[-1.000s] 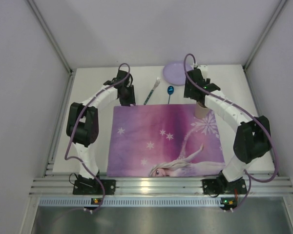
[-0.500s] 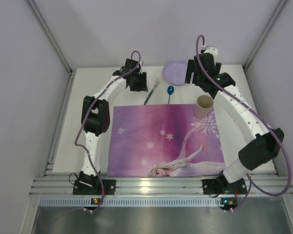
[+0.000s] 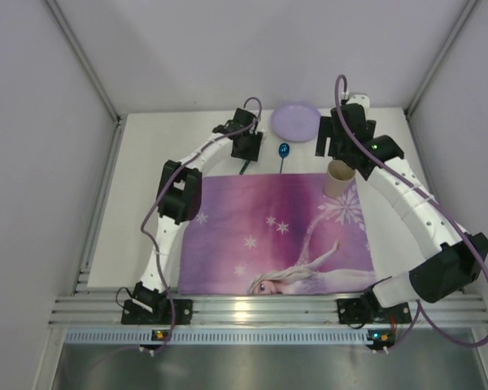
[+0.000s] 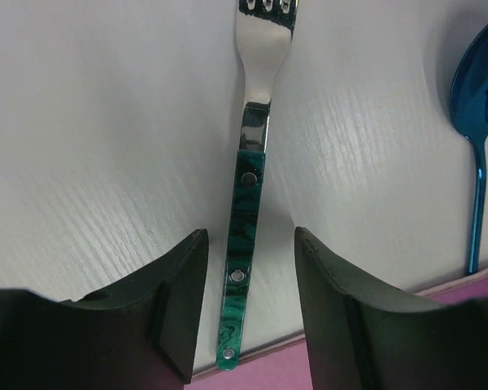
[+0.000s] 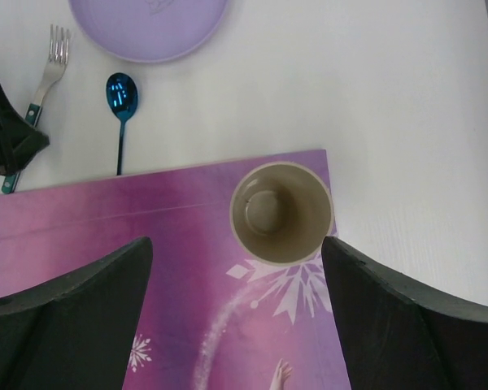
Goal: Set the dinner table for one person
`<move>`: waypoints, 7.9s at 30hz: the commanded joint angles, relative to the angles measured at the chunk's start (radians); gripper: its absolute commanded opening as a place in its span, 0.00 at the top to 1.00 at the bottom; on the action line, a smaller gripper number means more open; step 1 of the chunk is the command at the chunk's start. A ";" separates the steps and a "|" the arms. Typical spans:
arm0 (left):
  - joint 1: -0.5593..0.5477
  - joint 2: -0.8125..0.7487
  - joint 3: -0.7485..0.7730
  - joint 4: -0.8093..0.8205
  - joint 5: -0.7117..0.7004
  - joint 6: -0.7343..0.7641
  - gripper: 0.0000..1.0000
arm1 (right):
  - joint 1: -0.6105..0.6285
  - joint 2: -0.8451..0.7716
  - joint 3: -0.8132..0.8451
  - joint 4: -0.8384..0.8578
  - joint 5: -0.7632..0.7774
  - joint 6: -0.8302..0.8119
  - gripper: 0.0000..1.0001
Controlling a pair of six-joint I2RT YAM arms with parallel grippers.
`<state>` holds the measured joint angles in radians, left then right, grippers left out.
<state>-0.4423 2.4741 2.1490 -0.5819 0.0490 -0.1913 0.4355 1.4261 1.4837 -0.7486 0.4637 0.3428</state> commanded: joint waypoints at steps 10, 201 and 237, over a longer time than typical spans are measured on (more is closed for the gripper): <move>-0.032 0.040 -0.064 -0.058 -0.314 0.093 0.98 | -0.011 0.023 0.021 0.046 -0.075 -0.017 0.16; 0.005 -0.618 -0.750 -0.197 -0.218 -0.286 0.36 | -0.250 1.197 1.053 0.037 -0.261 0.137 0.34; 0.014 -0.753 -0.687 -0.208 -0.345 -0.263 0.34 | -0.117 0.532 0.421 0.216 -0.459 0.151 1.00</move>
<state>-0.4343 1.8343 1.4635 -0.8146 -0.2195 -0.4683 0.2153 2.1014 2.0556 -0.5919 0.0914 0.5102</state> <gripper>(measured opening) 0.654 0.028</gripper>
